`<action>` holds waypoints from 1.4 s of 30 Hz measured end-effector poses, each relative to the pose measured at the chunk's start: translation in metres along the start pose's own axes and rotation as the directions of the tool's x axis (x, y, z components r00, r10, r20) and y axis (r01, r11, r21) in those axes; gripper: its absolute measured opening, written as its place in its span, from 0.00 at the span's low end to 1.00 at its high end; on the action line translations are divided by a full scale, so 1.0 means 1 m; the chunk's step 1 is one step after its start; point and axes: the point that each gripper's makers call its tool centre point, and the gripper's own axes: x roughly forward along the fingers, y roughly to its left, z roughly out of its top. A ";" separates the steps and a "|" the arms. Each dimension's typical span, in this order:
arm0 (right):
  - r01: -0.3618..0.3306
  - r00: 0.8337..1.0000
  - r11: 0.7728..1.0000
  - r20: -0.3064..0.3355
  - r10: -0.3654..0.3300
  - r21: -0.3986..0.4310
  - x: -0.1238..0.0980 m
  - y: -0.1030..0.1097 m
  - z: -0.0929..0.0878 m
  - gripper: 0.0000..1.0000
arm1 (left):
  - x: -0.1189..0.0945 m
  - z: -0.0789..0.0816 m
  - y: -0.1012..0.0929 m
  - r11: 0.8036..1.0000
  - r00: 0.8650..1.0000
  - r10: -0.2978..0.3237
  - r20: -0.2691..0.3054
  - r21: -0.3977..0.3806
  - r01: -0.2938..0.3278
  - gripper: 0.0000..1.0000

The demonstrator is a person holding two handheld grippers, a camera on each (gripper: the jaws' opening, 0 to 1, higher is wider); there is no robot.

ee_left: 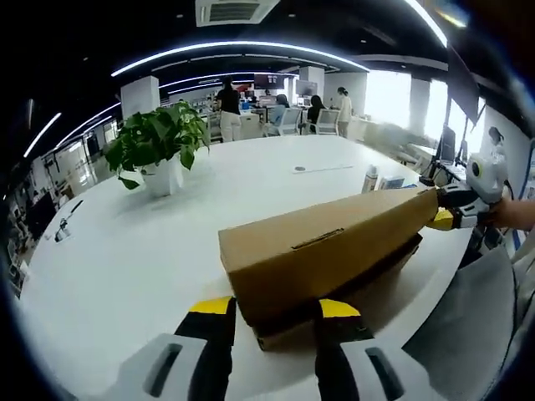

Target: Operate the shoe box by opening the lid, removing the specified soft item, and placing it in the target area until the item is outside and the box remains undamaged.

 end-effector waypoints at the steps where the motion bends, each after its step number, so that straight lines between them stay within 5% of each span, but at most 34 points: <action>1: -0.002 1.000 1.000 -0.001 0.002 0.000 0.000 0.001 -0.001 0.30 | 0.000 -0.001 0.000 1.000 1.000 0.000 -0.002 0.001 0.000 0.38; 21: -0.052 0.997 0.998 -0.053 0.053 0.022 0.007 0.013 -0.022 0.37 | 0.014 -0.026 -0.007 1.000 0.997 -0.021 -0.068 0.007 0.022 0.44; 42: -0.046 0.990 0.998 -0.129 0.052 0.045 0.020 0.013 -0.046 0.35 | 0.032 -0.048 -0.007 0.999 0.992 -0.035 -0.121 -0.023 0.033 0.45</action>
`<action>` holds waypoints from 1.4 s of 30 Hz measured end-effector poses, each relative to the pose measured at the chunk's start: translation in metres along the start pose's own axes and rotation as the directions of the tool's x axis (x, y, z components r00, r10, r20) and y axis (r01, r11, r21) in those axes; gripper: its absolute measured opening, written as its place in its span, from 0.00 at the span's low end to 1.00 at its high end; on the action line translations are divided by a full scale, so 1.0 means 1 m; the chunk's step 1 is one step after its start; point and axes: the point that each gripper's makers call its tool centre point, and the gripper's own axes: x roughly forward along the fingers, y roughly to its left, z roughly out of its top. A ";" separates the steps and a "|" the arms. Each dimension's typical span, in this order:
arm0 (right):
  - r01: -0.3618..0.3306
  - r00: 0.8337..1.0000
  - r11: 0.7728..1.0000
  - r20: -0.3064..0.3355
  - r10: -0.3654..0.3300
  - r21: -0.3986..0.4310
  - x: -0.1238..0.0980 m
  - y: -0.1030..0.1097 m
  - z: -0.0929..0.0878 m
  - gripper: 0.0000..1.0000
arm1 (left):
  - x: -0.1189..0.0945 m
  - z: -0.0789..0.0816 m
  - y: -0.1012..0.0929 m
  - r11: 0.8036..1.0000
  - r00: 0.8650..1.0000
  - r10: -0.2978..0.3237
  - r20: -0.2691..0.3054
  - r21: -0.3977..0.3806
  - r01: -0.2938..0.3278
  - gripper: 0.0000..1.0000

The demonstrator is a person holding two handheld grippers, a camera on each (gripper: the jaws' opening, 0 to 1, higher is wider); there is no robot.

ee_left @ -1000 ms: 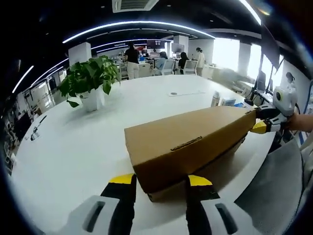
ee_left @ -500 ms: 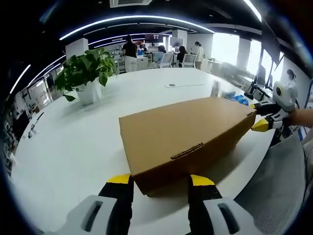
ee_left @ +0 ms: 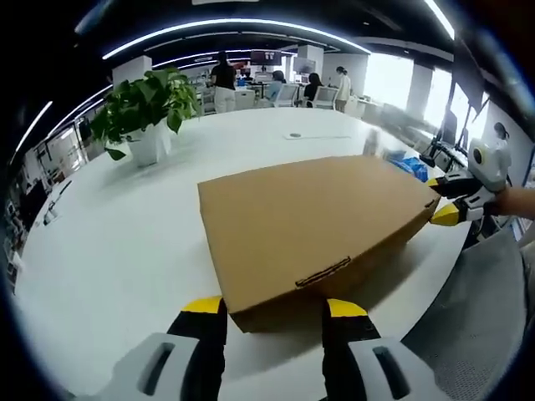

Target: Operate the shoe box by opening the lid, removing the specified soft item, and placing it in the target area until the item is outside and the box remains undamaged.

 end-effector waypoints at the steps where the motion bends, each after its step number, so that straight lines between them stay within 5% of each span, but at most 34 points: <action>1: 0.000 1.000 1.000 -0.001 0.000 -0.002 0.000 0.000 0.000 0.35 | 0.001 -0.001 0.000 1.000 1.000 0.001 -0.001 -0.002 -0.001 0.45; 20: -0.014 0.999 1.000 -0.038 0.013 -0.026 0.008 -0.005 -0.006 0.33 | 0.012 -0.005 0.003 1.000 1.000 0.002 -0.031 -0.017 -0.002 0.45; 42: -0.024 0.999 0.999 -0.044 0.023 -0.026 0.029 -0.032 0.009 0.33 | 0.033 0.018 0.019 1.000 0.999 0.005 -0.040 -0.023 -0.006 0.44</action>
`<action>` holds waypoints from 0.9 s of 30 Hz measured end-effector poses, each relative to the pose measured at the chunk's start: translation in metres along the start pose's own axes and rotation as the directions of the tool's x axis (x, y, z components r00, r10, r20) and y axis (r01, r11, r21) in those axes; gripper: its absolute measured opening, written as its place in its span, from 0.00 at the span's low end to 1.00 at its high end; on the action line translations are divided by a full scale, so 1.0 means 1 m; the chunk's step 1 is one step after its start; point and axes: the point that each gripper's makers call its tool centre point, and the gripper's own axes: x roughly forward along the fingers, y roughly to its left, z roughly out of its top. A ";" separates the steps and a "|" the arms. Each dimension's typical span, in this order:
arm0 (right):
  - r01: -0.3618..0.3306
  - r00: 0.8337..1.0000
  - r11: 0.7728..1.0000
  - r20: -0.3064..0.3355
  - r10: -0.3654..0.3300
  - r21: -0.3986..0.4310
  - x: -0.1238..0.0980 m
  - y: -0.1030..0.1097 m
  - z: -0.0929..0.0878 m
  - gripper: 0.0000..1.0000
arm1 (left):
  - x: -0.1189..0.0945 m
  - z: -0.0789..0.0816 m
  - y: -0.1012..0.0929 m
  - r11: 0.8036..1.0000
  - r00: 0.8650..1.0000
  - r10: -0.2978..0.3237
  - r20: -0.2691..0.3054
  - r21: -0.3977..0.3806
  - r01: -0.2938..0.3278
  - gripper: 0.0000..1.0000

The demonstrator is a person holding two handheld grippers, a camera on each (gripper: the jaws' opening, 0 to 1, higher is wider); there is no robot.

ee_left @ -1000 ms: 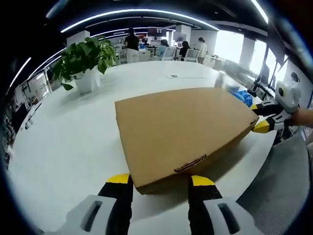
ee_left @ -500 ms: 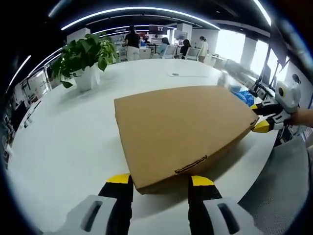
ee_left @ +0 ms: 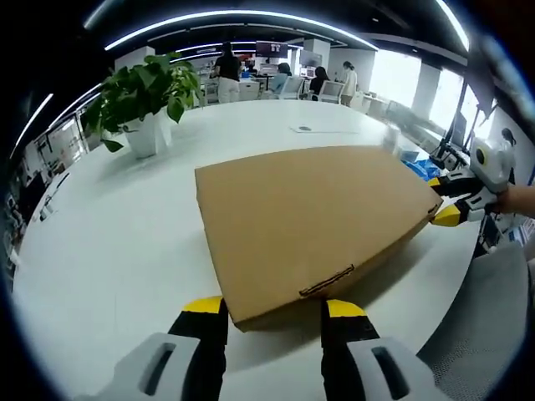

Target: Operate the shoe box by opening the lid, removing the specified soft item, and placing it in the target area until the item is outside and the box remains undamaged.

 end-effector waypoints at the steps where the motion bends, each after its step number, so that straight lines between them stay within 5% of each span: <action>1: 0.000 1.000 1.000 0.000 0.000 0.002 0.001 -0.002 0.001 0.33 | 0.001 0.001 0.001 1.000 1.000 0.000 0.001 0.000 0.000 0.44; 27: 0.031 1.000 0.999 0.002 -0.031 0.034 0.026 -0.047 0.019 0.33 | 0.040 0.045 0.023 1.000 1.000 -0.019 0.010 0.020 0.019 0.44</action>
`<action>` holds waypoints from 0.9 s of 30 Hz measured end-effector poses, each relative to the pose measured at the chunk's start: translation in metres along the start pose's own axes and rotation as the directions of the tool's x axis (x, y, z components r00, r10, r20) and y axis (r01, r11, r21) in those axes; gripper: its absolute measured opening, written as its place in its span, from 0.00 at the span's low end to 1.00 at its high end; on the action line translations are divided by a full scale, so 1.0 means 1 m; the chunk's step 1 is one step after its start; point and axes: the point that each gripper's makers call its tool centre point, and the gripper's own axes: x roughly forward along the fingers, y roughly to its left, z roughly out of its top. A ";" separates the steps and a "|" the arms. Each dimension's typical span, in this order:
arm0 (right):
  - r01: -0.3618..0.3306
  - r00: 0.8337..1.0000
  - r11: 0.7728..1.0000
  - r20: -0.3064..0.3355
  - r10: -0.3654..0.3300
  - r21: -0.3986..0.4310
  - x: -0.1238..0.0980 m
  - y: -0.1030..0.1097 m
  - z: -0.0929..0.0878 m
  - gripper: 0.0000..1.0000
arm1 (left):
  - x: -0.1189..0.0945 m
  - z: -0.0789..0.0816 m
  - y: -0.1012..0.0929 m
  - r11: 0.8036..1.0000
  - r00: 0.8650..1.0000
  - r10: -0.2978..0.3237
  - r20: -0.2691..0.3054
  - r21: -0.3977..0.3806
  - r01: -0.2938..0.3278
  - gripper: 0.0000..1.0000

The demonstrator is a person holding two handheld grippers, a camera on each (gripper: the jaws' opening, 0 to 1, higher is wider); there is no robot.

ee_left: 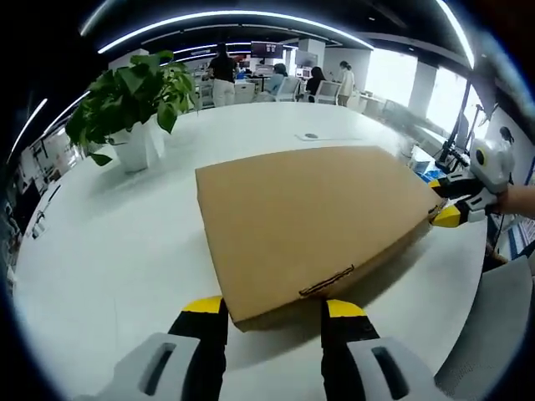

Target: Operate the shoe box by opening the lid, removing the specified soft item, and placing it in the target area until the item is outside and the box remains undamaged.

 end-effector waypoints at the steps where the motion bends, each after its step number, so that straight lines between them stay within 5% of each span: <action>1: 0.002 1.000 1.000 -0.002 -0.002 0.000 0.001 -0.001 0.000 0.34 | 0.001 0.001 0.000 1.000 1.000 -0.001 0.002 -0.003 0.001 0.44; 20: 0.028 0.999 1.000 -0.024 -0.029 -0.014 0.003 -0.011 0.002 0.35 | 0.004 0.005 -0.001 1.000 0.999 0.019 -0.027 0.004 -0.019 0.46; 27: 0.048 0.998 0.999 0.032 -0.047 -0.013 -0.011 -0.013 0.015 0.44 | -0.008 0.007 -0.005 1.000 1.000 0.029 -0.004 0.009 -0.029 0.51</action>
